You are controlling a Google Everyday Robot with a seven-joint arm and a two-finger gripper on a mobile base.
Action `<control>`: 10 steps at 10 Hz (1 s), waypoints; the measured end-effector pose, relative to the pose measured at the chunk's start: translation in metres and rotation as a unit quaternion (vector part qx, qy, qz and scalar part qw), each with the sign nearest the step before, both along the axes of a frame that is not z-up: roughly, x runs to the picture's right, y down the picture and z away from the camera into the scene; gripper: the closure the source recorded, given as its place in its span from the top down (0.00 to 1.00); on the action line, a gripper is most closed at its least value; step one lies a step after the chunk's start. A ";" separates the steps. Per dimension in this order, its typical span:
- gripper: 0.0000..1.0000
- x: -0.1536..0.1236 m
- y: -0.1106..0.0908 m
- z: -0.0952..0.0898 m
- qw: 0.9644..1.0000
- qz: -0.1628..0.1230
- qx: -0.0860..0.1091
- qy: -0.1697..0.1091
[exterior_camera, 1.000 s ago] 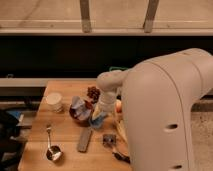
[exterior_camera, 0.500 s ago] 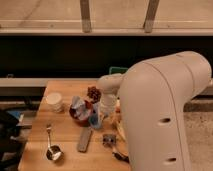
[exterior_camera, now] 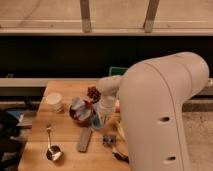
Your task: Stack cups on top of each other
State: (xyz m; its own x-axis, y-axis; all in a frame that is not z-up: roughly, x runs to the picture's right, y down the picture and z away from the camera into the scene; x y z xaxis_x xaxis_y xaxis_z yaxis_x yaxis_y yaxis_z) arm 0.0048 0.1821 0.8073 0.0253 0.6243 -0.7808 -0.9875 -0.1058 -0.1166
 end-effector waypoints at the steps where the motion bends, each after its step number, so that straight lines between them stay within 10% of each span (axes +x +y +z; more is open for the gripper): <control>1: 0.00 0.003 -0.006 -0.006 1.000 0.002 0.009 0.001; 10: 0.00 -0.001 -0.144 -0.073 0.991 -0.002 0.134 0.022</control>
State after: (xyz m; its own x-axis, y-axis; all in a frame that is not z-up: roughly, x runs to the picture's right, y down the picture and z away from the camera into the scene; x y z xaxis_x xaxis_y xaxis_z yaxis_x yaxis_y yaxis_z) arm 0.0042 0.0379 0.7339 -0.0023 0.8094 -0.5872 -0.9926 -0.0731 -0.0968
